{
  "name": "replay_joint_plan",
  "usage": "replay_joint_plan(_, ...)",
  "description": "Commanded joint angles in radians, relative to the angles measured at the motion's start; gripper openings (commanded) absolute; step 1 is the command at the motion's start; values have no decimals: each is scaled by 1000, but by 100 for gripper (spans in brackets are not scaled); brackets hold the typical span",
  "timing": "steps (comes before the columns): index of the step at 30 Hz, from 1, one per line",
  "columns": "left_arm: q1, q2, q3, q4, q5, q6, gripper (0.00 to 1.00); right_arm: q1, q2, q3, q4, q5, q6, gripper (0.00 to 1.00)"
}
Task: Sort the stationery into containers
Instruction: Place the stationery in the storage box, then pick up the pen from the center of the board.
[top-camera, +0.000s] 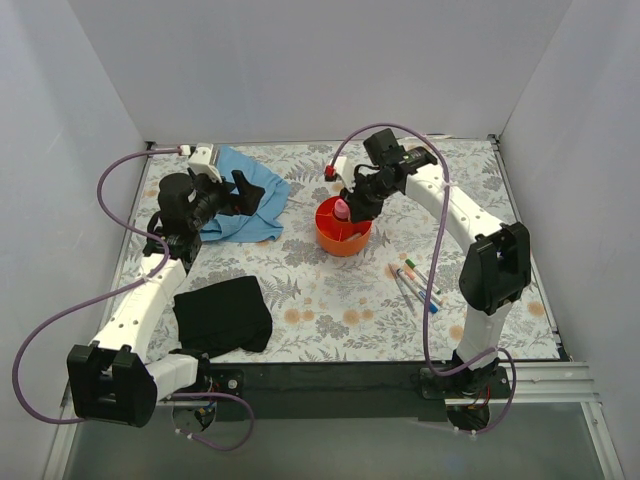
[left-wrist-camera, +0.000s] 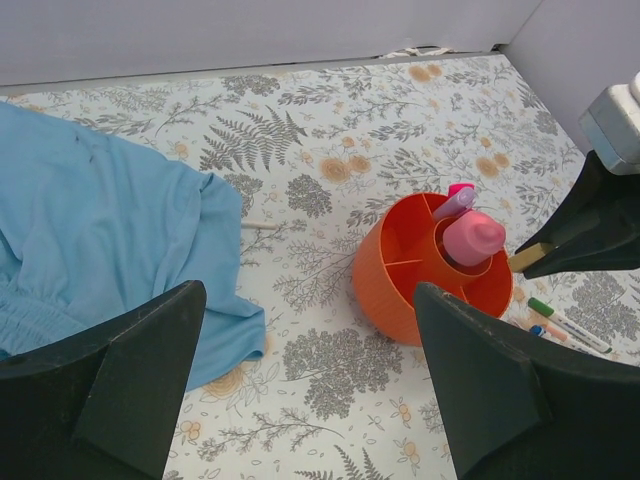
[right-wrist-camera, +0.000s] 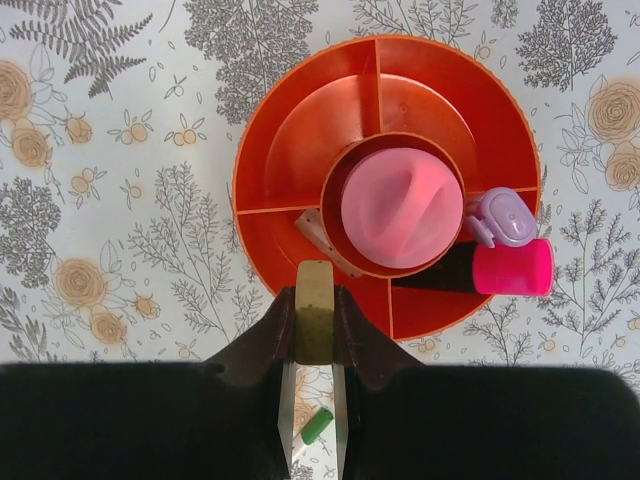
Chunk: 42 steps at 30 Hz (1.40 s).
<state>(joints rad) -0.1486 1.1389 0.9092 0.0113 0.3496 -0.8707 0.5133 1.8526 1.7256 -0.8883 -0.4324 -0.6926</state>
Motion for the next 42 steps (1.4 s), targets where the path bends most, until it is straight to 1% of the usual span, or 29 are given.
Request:
replay_joint_plan(1,14,-42,-16,-33,-20,9,86,33,-10,9,-24,30,-42,1)
replay_joint_plan(5,21,-44,-21,-33,-20,9,86,51,-4,-26,-26,57,-64,1)
replay_joint_plan(15,26,-41,-35,-25,-17,3,86,57,39,-35,-34,127,-84,1)
replay_joint_plan(17,27,-39,-35,-24,-17,2,86,57,56,-31,-29,144,-79,15)
replay_joint_plan(18,27,-36,-33,-20,-15,1,86,59,59,-26,-26,159,-78,27)
replay_joint_plan(19,27,-36,-32,-22,-14,1,86,59,63,-21,-26,164,-77,45)
replay_joint_plan(20,27,-33,-32,-22,-15,-1,86,59,66,-17,-26,164,-77,49)
replay_joint_plan(22,27,-33,-30,-22,-15,4,86,59,72,0,-26,172,-76,64)
replay_joint_plan(27,29,-33,-27,-22,-14,6,86,59,17,-21,-29,191,-76,66)
replay_joint_plan(31,29,-33,-26,-19,-15,4,86,57,-120,-95,-26,214,-73,66)
replay_joint_plan(34,30,-33,-24,-16,-11,-2,86,48,-203,-184,-28,224,-10,66)
replay_joint_plan(35,29,-31,-26,-17,-8,-8,86,42,-225,-263,-28,222,16,65)
replay_joint_plan(38,30,-28,-33,-16,-4,-16,85,13,-326,-415,-8,175,117,63)
replay_joint_plan(39,29,-28,-35,-17,0,-17,86,2,-351,-525,6,178,145,62)
replay_joint_plan(40,30,-28,-33,-17,0,-17,85,-2,-392,-569,17,176,172,60)
replay_joint_plan(42,30,-25,-30,-22,5,-22,85,-27,-420,-662,38,181,195,55)
